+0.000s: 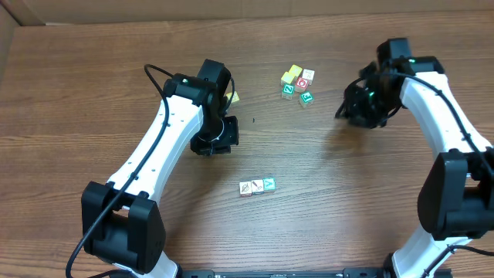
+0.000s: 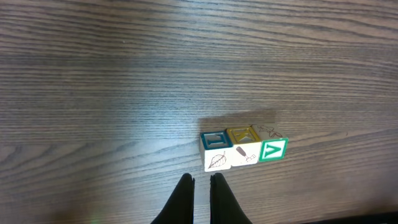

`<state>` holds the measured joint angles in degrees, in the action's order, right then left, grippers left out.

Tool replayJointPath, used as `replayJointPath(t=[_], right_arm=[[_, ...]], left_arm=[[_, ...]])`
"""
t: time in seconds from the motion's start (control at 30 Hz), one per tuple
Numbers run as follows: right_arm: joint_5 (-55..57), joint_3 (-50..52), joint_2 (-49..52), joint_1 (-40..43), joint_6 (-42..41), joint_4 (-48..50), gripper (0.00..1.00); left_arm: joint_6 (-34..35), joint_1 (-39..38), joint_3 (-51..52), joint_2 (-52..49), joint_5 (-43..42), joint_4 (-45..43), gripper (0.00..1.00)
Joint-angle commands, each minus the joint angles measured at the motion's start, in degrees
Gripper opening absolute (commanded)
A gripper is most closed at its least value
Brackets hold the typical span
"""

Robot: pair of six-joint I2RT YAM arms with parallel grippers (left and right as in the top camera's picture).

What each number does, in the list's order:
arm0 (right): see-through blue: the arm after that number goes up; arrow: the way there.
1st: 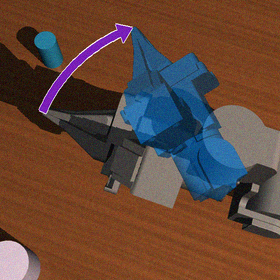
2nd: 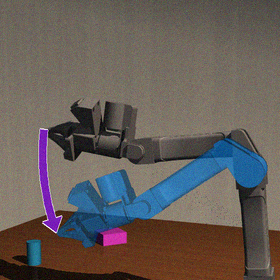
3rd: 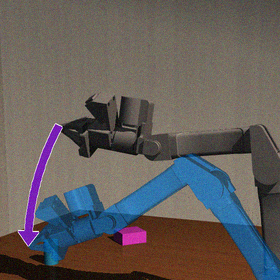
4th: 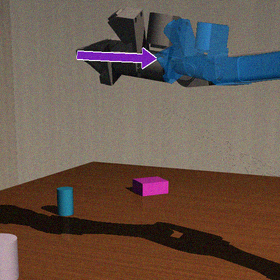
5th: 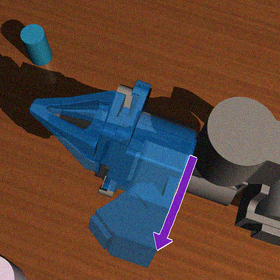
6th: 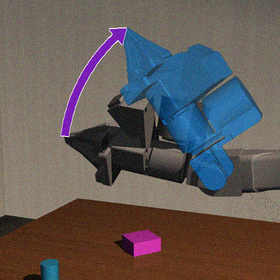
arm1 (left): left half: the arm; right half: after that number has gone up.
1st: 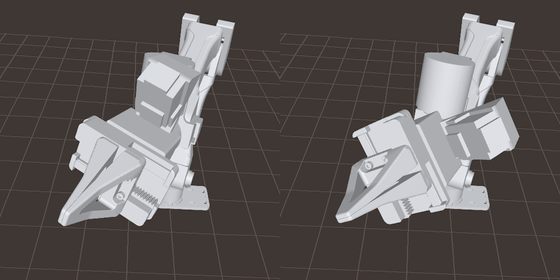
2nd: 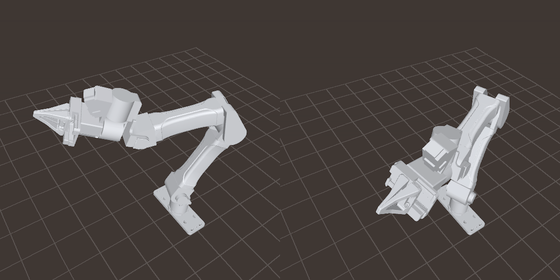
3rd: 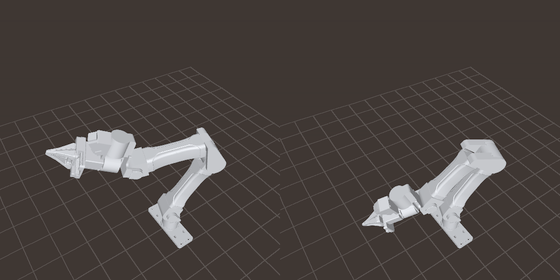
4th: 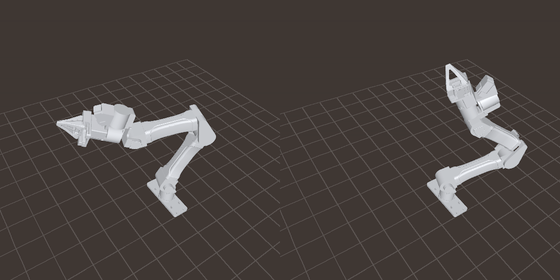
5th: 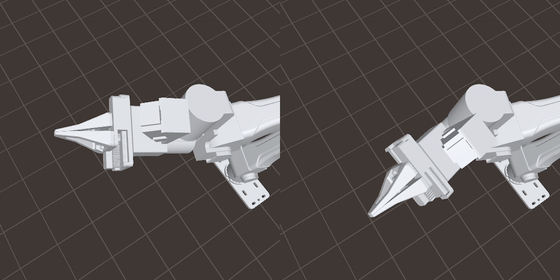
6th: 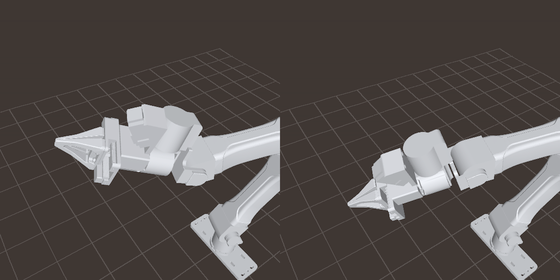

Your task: Flip 3 blocks

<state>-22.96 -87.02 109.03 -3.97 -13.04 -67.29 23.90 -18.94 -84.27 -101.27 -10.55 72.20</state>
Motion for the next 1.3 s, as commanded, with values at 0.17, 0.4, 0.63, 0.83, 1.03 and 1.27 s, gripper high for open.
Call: replayJointPath(t=[0.17, 0.4, 0.63, 0.83, 1.03, 1.27], right_arm=[[-2.62, 1.4, -1.77, -7.72, 2.62, -4.24, 0.04], [-2.6, 5.33, -1.77, -14.14, 0.57, -2.36, 0.04], [2.78, 10.95, -1.77, -19.39, -7.26, 4.96, 0.04], [7.91, 14.01, -1.77, -23.28, -14.27, 12.0, 0.04], [10.54, 15.72, -1.77, -26.58, -17.25, 14.58, 0.04], [13.94, 15.82, -1.77, -29.53, -20.33, 13.84, 0.04]], left_arm=[[3.91, -1.31, 1.36, 0.42, 5.86, 1.49, 0.04], [11.23, -4.24, 8.2, 5.2, 16.57, 2.27, 0.05], [15.1, -2.6, 17.11, 11.32, 15.93, -4.26, 0.04], [13.75, -2.82, 24.15, 10.03, 10.49, -11.78, 0.04], [13.4, -2.8, 27.61, 9.66, 10.69, -15.45, 0.04], [13.4, -2.89, 31.41, 9.66, 5.99, -22.36, 0.04]])
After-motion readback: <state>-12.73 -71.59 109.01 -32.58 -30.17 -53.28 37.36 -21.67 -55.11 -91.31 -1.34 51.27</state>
